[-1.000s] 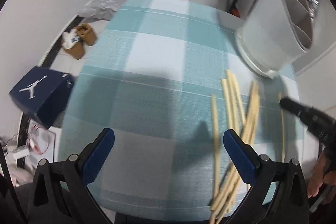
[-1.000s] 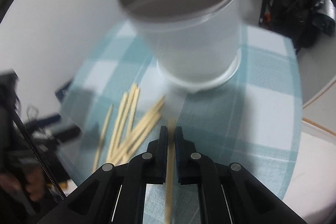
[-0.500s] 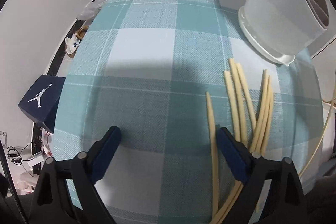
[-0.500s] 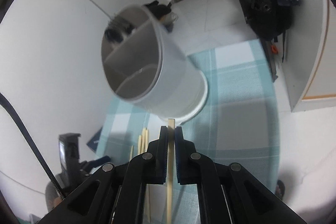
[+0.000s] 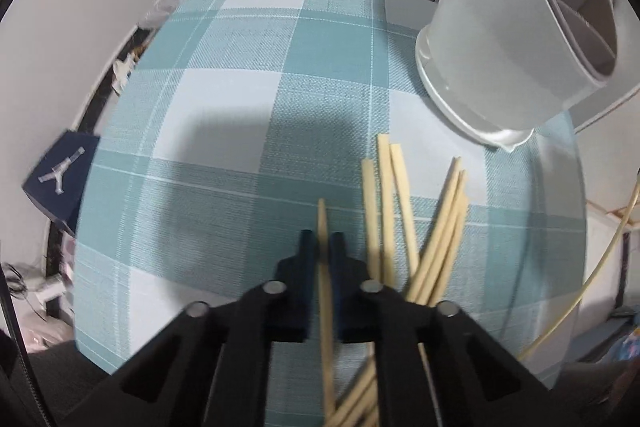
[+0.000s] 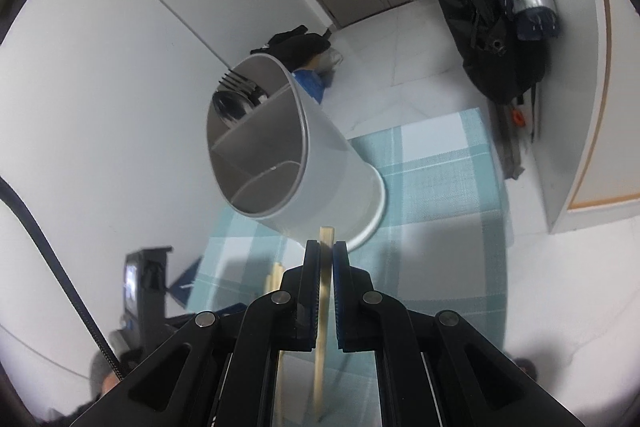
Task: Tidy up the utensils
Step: 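Lift the chopstick toward the holder with the right gripper while the left gripper grasps another chopstick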
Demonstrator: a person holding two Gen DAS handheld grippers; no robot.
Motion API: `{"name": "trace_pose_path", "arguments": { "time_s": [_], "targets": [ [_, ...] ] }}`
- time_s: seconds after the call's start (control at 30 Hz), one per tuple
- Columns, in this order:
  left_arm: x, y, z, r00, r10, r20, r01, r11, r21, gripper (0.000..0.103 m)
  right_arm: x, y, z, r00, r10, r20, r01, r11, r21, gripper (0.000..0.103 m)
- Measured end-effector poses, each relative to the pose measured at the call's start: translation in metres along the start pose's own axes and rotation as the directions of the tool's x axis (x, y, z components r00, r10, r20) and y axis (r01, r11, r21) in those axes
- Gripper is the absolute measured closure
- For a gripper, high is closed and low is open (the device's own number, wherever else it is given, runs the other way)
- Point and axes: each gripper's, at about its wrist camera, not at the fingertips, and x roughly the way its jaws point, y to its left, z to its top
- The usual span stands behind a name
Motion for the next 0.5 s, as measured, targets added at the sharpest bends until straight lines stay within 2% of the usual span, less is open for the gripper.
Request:
{"name": "trace_pose_path", "arguments": {
  "time_s": [0.17, 0.33, 0.4, 0.5],
  "targets": [
    [0.001, 0.010, 0.010, 0.999, -0.051, 0.004, 0.051, 0.998, -0.041, 0.101, 0.001, 0.004, -0.001, 1.000, 0.002, 0.002, -0.002, 1.000, -0.018, 0.098],
    [-0.022, 0.010, 0.019, 0.993, -0.036, 0.114, 0.040, 0.999, -0.025, 0.101, 0.000, 0.009, -0.001, 1.000, 0.001, 0.014, -0.001, 0.999, -0.035, 0.098],
    [-0.043, 0.009, 0.020, 0.980, -0.027, 0.195, 0.029, 1.000, -0.011, 0.101, -0.002, 0.011, -0.001, 1.000, 0.001, 0.024, 0.000, 0.999, -0.040, 0.098],
    [-0.074, 0.010, 0.018, 0.948, -0.036, 0.317, 0.031, 0.999, 0.022, 0.101, -0.004, 0.014, -0.002, 0.999, -0.004, 0.041, 0.006, 0.998, -0.055, 0.098]
  ]
}}
